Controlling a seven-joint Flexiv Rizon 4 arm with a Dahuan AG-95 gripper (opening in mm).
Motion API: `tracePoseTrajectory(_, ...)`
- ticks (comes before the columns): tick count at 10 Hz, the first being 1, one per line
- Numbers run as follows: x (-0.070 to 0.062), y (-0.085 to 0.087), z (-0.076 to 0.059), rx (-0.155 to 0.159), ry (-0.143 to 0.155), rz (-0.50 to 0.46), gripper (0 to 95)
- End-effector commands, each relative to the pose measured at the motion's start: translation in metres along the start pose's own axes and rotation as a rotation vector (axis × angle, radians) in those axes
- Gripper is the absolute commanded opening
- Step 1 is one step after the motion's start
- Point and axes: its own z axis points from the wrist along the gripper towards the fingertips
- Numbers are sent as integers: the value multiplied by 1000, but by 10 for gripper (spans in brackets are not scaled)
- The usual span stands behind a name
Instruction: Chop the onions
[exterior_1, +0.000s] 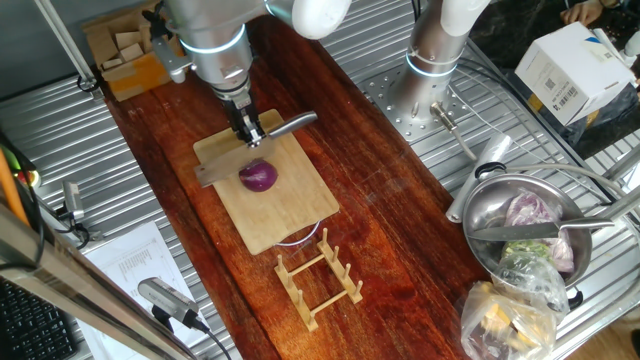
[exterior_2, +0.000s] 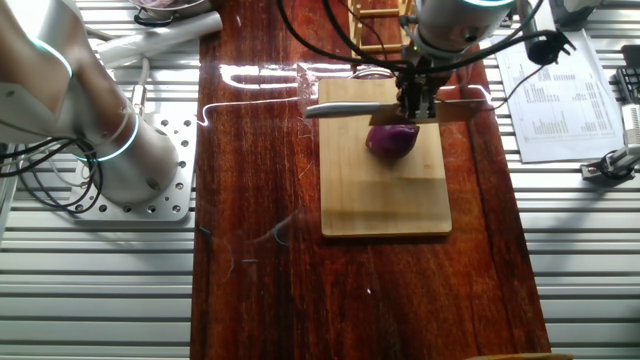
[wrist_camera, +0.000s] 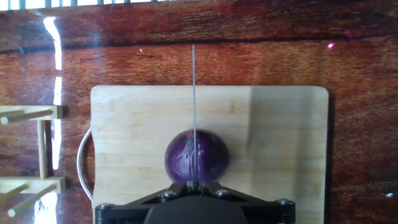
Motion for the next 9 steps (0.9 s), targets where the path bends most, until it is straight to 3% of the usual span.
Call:
tracePoseTrajectory(1, 0, 0, 2, 0, 0, 0, 0)
tracePoseTrajectory(9, -1, -2, 7, -3, -7, -8, 0)
